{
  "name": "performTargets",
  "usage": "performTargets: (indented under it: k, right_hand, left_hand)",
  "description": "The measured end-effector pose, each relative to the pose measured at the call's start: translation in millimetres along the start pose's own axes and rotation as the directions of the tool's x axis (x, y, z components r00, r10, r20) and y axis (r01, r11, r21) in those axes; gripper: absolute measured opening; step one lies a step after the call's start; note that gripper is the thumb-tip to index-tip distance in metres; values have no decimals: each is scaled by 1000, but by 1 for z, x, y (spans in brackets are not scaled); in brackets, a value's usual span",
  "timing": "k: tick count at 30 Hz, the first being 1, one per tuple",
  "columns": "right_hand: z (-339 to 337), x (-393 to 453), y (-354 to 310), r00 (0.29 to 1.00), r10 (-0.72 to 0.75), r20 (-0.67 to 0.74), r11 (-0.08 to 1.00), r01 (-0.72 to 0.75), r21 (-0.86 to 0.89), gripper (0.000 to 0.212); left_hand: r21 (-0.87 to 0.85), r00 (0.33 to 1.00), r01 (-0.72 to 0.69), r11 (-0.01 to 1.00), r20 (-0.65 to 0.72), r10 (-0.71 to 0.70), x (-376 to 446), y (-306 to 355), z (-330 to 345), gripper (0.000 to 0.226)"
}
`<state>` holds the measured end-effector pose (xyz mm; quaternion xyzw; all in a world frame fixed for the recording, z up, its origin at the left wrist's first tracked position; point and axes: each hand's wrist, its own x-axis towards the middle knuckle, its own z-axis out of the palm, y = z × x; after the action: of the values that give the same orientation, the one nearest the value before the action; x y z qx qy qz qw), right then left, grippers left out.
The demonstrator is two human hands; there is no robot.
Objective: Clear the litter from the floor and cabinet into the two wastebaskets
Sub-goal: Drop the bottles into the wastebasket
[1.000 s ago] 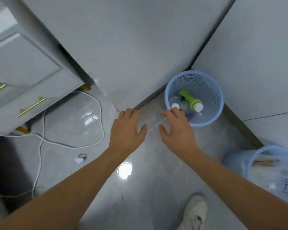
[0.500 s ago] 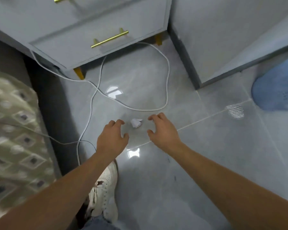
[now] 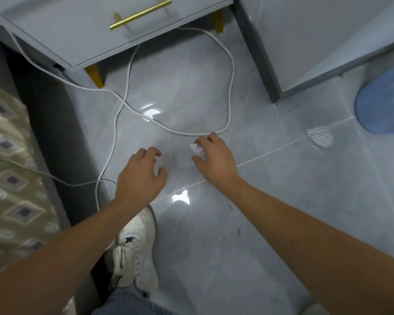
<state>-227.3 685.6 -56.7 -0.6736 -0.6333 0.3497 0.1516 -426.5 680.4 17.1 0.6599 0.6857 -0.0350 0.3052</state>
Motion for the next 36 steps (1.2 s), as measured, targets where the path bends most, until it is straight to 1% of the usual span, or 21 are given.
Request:
performTargets:
  k: [3, 6, 10, 12, 14, 16, 18, 20, 22, 24, 26, 28, 29, 30, 32, 34, 36]
  right_hand:
    - [-87, -41, 6, 988, 90, -128, 990, -75, 117, 32]
    - [-193, -99, 23, 946, 188, -263, 966, -129, 224, 33]
    - [-331, -187, 69, 835, 338, -435, 931, -229, 284, 32]
    - [-393, -235, 103, 763, 406, -502, 912, -302, 279, 31]
    - [-446, -281, 140, 681, 473, -559, 880, -387, 274, 31]
    - [-485, -322, 179, 592, 546, -592, 831, -476, 290, 30]
    - [-511, -355, 218, 508, 607, -611, 774, -552, 309, 30]
    - [-524, -377, 251, 456, 636, -623, 739, -592, 321, 32]
    - [-528, -391, 277, 429, 655, -622, 714, -622, 322, 29]
    - [-527, -399, 297, 432, 686, -586, 687, -650, 324, 32]
    - [-521, -401, 310, 462, 737, -494, 642, -706, 297, 47]
    - [-516, -398, 312, 471, 778, -416, 591, -773, 230, 65]
    - [-514, -395, 307, 471, 781, -410, 587, -778, 224, 67]
    - [-513, -390, 296, 481, 769, -421, 605, -760, 238, 64]
    - [-514, -378, 263, 529, 711, -463, 681, -682, 266, 56]
    - [-515, -360, 220, 589, 638, -495, 758, -591, 274, 51]
    - [-517, -336, 171, 644, 572, -507, 814, -518, 261, 40]
  left_hand:
    - [28, 995, -97, 995, 20, 96, -11, 82, -26, 37]
    - [59, 973, -226, 972, 64, 222, -26, 185, -55, 36]
    - [71, 927, -351, 934, 167, 336, -44, 300, -76, 32]
    - [60, 902, -413, 909, 163, 400, -53, 346, -74, 30]
    - [73, 862, -491, 868, 187, 472, -60, 385, -71, 30]
    - [91, 814, -569, 818, 208, 543, -72, 427, -67, 33]
    - [100, 782, -607, 788, 249, 571, -89, 478, -58, 37]
    - [139, 760, -641, 755, 254, 598, -108, 530, -46, 43]
    - [172, 739, -670, 722, 251, 626, -124, 574, -30, 41]
    - [165, 711, -701, 694, 240, 661, -138, 607, -10, 40]
    - [129, 676, -734, 667, 232, 700, -146, 628, 9, 39]
    - [112, 662, -745, 657, 234, 711, -150, 639, 22, 40]
    - [105, 658, -749, 654, 235, 715, -151, 641, 25, 41]
    - [101, 653, -753, 650, 233, 720, -151, 641, 25, 42]
    - [96, 652, -754, 649, 223, 725, -153, 635, 15, 43]
    - [98, 656, -752, 652, 208, 726, -154, 620, -7, 42]
    - [111, 670, -741, 662, 188, 718, -153, 600, -41, 43]
